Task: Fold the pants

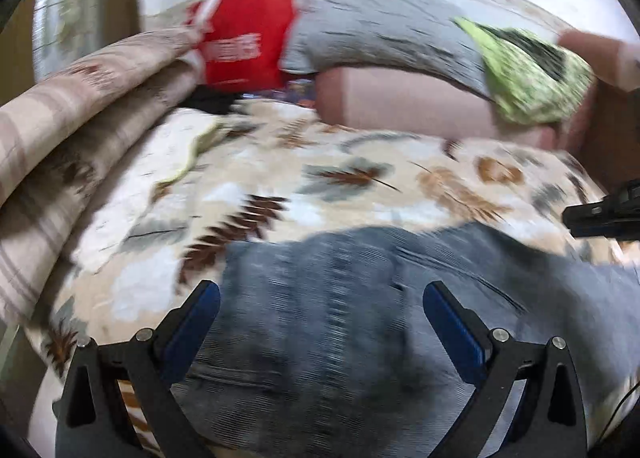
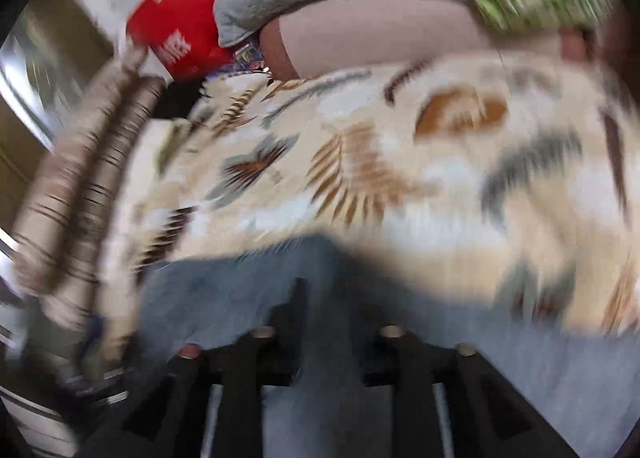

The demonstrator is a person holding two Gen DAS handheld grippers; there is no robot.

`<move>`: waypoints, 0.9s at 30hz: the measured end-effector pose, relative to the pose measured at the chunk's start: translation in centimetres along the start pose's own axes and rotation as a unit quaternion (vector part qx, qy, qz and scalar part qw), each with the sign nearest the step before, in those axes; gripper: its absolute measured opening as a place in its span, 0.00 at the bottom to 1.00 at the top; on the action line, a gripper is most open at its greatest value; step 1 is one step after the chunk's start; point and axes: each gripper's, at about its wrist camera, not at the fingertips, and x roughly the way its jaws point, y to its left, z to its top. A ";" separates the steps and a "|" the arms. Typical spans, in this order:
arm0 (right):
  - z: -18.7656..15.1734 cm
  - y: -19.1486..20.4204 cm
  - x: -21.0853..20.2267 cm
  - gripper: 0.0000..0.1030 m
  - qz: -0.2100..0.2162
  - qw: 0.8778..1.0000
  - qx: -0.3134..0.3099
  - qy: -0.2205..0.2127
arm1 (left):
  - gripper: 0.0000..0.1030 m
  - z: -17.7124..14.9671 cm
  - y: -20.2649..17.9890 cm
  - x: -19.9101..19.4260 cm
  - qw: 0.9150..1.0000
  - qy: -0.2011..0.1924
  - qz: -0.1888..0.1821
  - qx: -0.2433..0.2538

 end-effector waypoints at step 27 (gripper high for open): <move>-22.6 -26.6 -14.9 0.73 0.032 0.894 0.425 -0.136 | 1.00 1.7 -7.5 -0.8 0.995 0.065 -0.076 -0.001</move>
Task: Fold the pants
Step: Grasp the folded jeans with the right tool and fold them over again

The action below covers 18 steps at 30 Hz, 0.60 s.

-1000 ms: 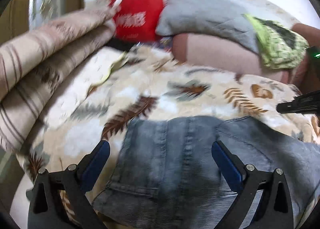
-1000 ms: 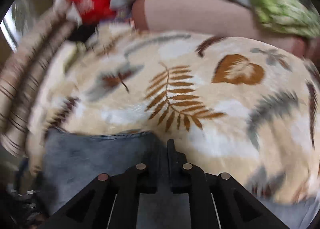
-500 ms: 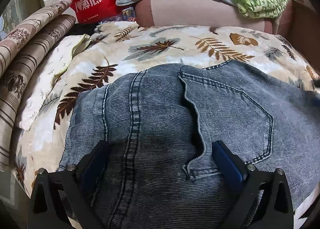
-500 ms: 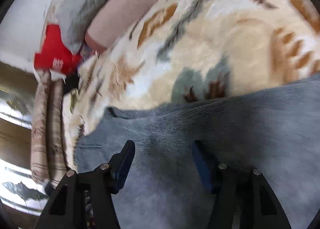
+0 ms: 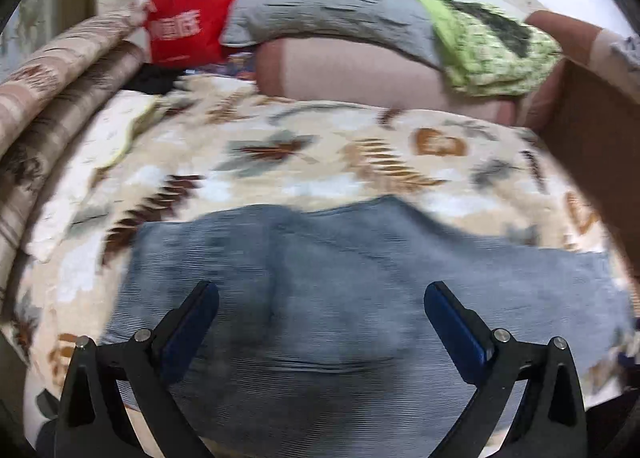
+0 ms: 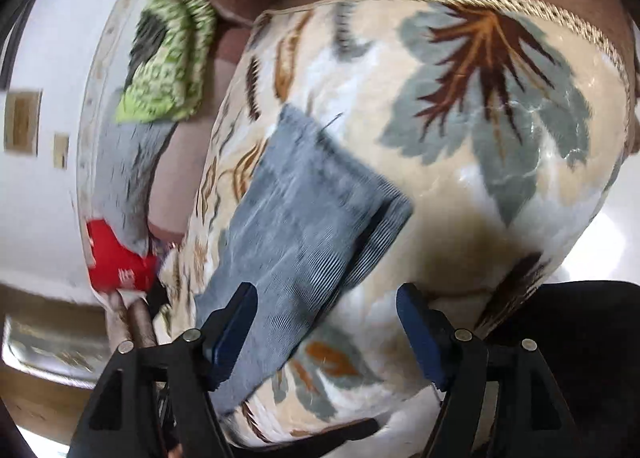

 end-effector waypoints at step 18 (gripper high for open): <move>3.1 -1.1 -0.4 0.58 0.010 1.000 0.016 -0.018 | 1.00 -3.5 -21.5 9.1 0.967 0.190 -0.044 0.161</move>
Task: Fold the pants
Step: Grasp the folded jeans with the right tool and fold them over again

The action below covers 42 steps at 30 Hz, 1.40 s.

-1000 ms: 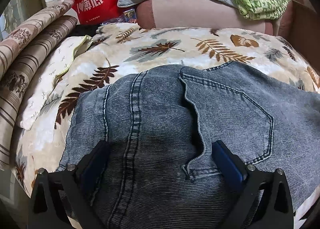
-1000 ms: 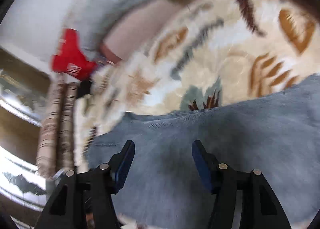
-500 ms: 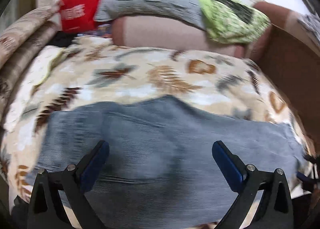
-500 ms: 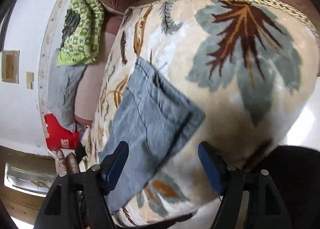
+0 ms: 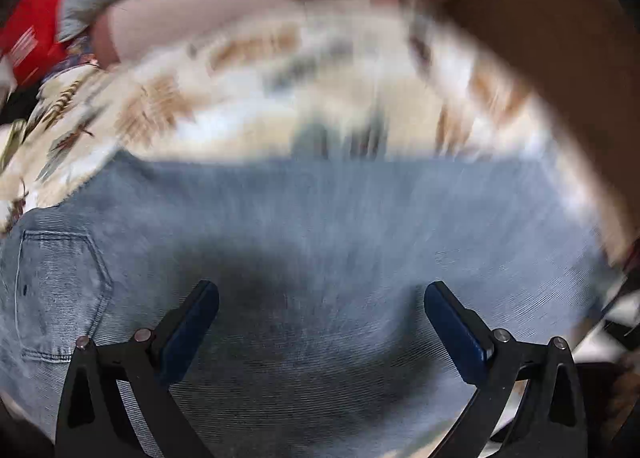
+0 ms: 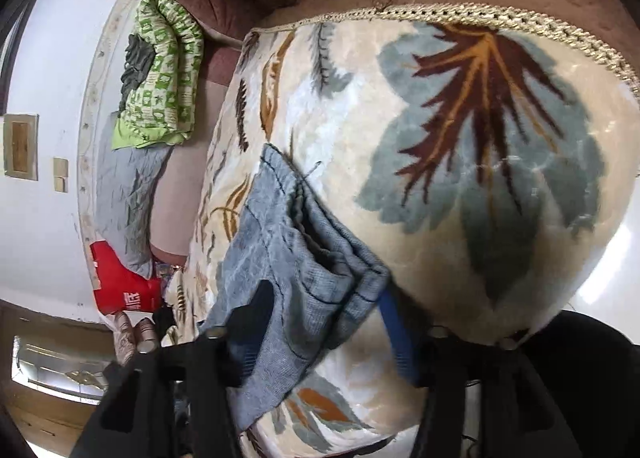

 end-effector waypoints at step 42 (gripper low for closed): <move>-20.6 20.5 9.4 0.71 0.068 0.930 -0.338 0.127 | 0.99 -10.9 21.5 -12.7 0.957 -0.140 -0.070 -0.243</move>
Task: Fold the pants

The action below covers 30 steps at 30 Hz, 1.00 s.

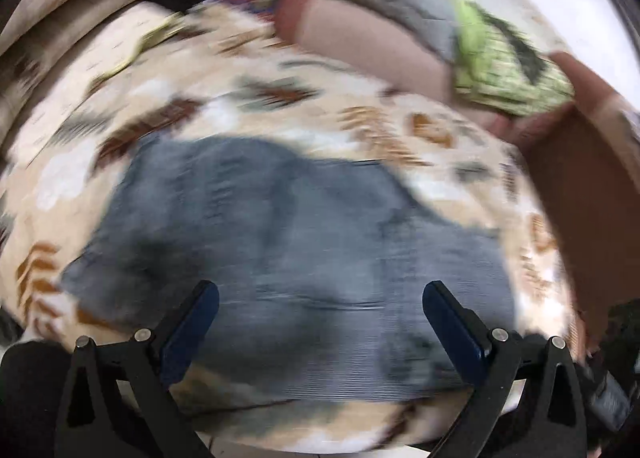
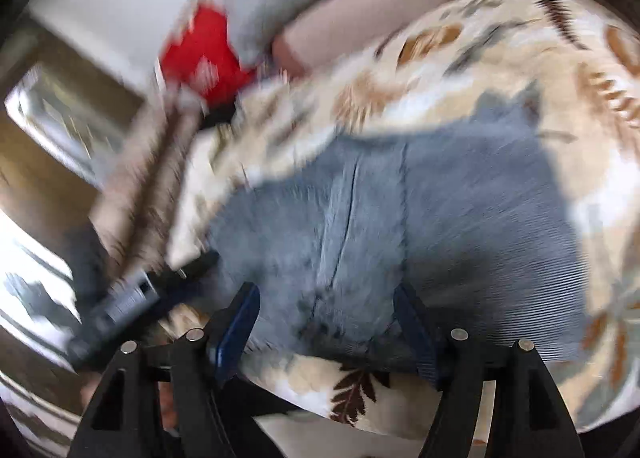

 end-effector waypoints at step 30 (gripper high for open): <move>11.2 -12.1 1.3 0.68 0.055 0.983 0.154 0.079 | 1.00 -5.0 -9.0 9.7 0.974 0.068 0.078 0.200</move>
